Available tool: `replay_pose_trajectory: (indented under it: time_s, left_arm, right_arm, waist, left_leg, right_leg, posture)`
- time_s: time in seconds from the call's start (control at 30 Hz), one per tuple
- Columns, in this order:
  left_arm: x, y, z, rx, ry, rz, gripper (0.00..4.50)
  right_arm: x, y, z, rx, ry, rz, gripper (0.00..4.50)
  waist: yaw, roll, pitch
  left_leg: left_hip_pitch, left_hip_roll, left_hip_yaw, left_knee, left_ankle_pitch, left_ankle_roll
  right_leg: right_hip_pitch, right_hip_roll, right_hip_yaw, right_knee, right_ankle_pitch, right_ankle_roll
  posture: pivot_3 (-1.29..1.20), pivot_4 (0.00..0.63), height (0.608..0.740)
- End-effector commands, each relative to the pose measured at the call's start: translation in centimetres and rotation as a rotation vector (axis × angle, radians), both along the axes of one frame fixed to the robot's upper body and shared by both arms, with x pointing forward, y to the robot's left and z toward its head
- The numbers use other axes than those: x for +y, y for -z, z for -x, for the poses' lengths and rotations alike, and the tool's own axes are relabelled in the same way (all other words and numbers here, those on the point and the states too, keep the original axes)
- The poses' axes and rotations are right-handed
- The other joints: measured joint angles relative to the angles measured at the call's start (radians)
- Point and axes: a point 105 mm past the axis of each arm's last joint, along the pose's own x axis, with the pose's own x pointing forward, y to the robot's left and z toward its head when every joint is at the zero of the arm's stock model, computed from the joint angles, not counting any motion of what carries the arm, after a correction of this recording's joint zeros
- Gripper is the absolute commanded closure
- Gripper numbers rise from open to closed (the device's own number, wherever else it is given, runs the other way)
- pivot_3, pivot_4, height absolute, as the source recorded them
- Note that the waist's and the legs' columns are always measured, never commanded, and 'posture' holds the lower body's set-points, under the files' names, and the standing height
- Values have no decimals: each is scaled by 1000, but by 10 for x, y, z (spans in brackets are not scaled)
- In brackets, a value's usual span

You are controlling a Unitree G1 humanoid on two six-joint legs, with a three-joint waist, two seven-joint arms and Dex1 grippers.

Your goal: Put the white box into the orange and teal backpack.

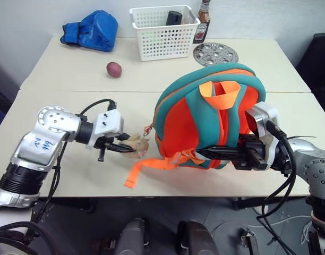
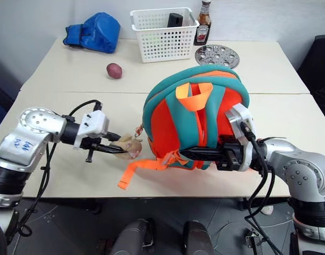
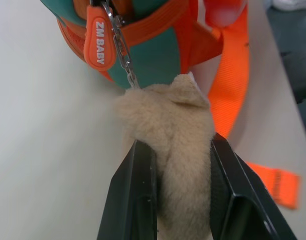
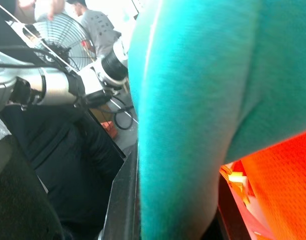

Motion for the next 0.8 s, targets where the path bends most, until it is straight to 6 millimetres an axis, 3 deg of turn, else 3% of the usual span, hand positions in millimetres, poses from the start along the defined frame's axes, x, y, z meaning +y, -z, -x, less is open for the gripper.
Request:
replay_pose_trajectory:
  time_s: [0.03, 0.23, 0.47, 0.53, 0.7, 0.8]
  left_arm:
    - [-6, 13, -20, -61, -57, -25, 3680]
    - [-34, 15, -29, -70, -43, 77, 3680]
    - [-12, 16, -35, -56, -111, 79, 3680]
    - [-4, 13, -35, -35, -139, 106, 3680]
    - [9, 0, -19, 69, -160, 219, 2066]
    - [22, -13, 4, 152, -163, 321, 1099]
  right_arm:
    - [-2, -13, 3, -61, -3, -37, 4500]
    - [-3, -10, 3, -65, 11, -31, 4500]
    - [-5, -4, 5, -75, 56, 5, 4500]
    - [-9, 2, -1, -80, 113, 52, 3822]
    - [-34, 8, -7, -74, 233, 107, 2226]
    - [-66, 6, -11, -68, 346, 133, 1177]
  waist:
    - [2, 0, 0]
    - [0, 0, 0]
    - [-2, 0, 0]
    - [-3, 0, 0]
    - [-7, 0, 0]
    - [-7, 0, 0]
  left_leg:
    - [0, 0, 0, 0, 0, 1]
    - [-1, 0, 0, 1, -1, 1]
    - [-1, 0, 0, 2, -1, 1]
    - [-1, 0, 0, 2, -1, 1]
    - [0, 0, 0, 1, -1, 1]
    - [-1, 0, 0, 1, -1, 1]
  right_leg:
    - [0, 0, 0, 0, 0, 0]
    - [0, 0, -1, 1, 0, 0]
    - [0, 0, -1, 2, 0, 0]
    - [0, 0, -1, 2, 0, 0]
    - [0, 0, -1, 2, 0, 0]
    - [0, 0, -1, 1, 0, 0]
  posture:
    - [0, 150, 740]
    - [0, 150, 740]
    - [0, 150, 740]
    - [0, 150, 740]
    - [0, 150, 740]
    - [0, 150, 740]
